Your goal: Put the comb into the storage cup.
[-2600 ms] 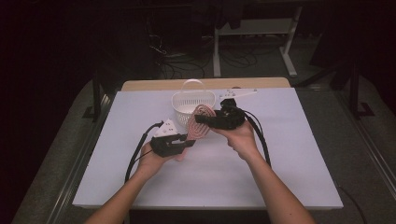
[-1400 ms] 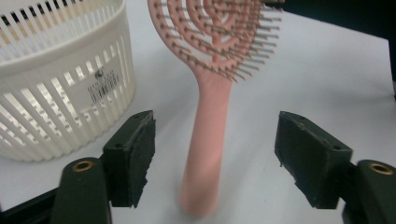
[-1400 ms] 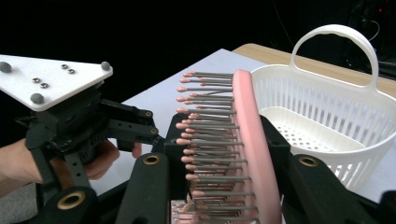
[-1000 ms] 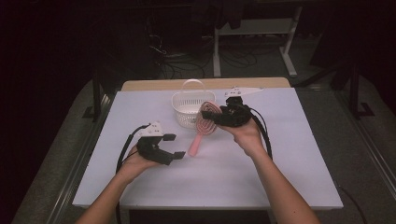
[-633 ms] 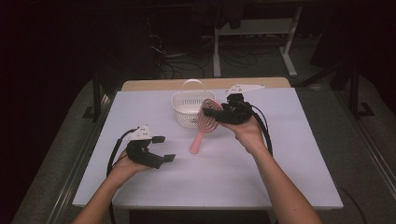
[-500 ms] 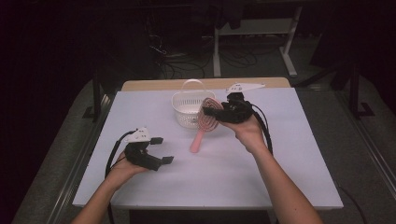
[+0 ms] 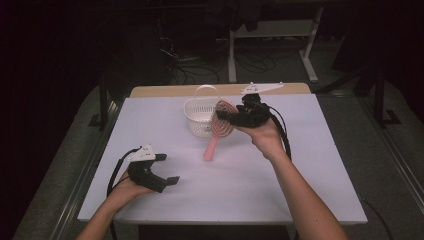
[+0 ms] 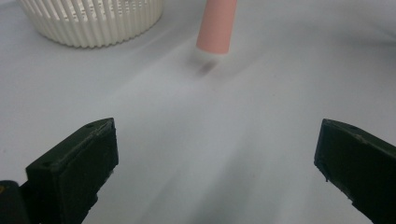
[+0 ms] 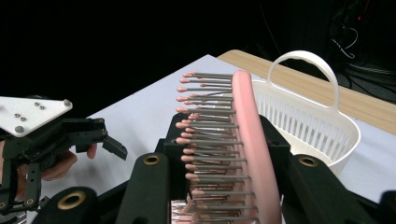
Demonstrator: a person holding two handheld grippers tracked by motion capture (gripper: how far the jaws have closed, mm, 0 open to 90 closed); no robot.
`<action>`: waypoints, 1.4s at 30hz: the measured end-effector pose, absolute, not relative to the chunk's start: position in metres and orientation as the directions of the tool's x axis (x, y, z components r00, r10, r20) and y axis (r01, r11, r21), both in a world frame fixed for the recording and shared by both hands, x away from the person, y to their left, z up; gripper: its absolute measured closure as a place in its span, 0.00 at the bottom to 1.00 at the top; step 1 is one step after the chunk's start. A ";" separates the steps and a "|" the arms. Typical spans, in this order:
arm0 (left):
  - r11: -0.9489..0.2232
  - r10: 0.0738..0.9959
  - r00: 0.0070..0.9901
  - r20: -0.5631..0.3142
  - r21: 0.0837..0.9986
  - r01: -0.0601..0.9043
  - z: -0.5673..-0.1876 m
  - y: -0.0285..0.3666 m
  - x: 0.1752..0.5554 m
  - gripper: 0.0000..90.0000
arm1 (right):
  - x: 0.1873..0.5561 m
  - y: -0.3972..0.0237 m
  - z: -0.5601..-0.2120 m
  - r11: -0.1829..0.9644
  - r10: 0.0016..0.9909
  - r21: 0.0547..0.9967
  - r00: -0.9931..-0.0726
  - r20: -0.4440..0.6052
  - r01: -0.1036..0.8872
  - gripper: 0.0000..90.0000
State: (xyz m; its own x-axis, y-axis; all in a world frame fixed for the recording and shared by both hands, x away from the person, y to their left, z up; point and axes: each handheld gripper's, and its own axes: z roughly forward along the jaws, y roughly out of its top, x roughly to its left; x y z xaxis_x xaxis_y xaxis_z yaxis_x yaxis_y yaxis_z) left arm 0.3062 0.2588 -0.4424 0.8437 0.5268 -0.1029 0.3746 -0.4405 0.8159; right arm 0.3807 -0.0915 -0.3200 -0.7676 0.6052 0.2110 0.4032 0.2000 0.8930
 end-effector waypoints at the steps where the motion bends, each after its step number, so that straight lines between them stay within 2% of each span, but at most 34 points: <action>1: -0.438 0.528 0.843 -0.100 0.819 0.372 -0.443 0.260 0.305 0.00 | 0.381 -0.091 -0.319 0.202 0.605 0.893 -0.768 0.210 0.403 0.70; 14: -0.460 0.521 0.848 -0.099 0.804 0.376 -0.445 0.257 0.304 0.00 | 0.386 -0.088 -0.298 0.207 0.609 0.900 -0.770 0.190 0.385 0.70; 16: -0.460 0.517 0.850 -0.099 0.806 0.373 -0.445 0.256 0.304 0.03 | 0.387 -0.088 -0.294 0.208 0.608 0.900 -0.771 0.189 0.384 0.70; 42: -0.454 0.519 0.846 -0.118 0.801 0.390 -0.447 0.258 0.306 0.00 | 0.411 -0.092 -0.248 0.164 0.635 0.922 -0.753 0.173 0.350 0.70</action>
State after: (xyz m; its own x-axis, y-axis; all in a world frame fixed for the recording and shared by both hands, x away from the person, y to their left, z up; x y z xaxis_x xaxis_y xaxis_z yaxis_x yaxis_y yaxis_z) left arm 0.3059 0.2577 -0.4470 0.8464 0.5192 -0.1181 0.3901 -0.4536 0.8013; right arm 0.4110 -0.0918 -0.2477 -0.7526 0.6353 0.1731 0.3503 0.1638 0.9222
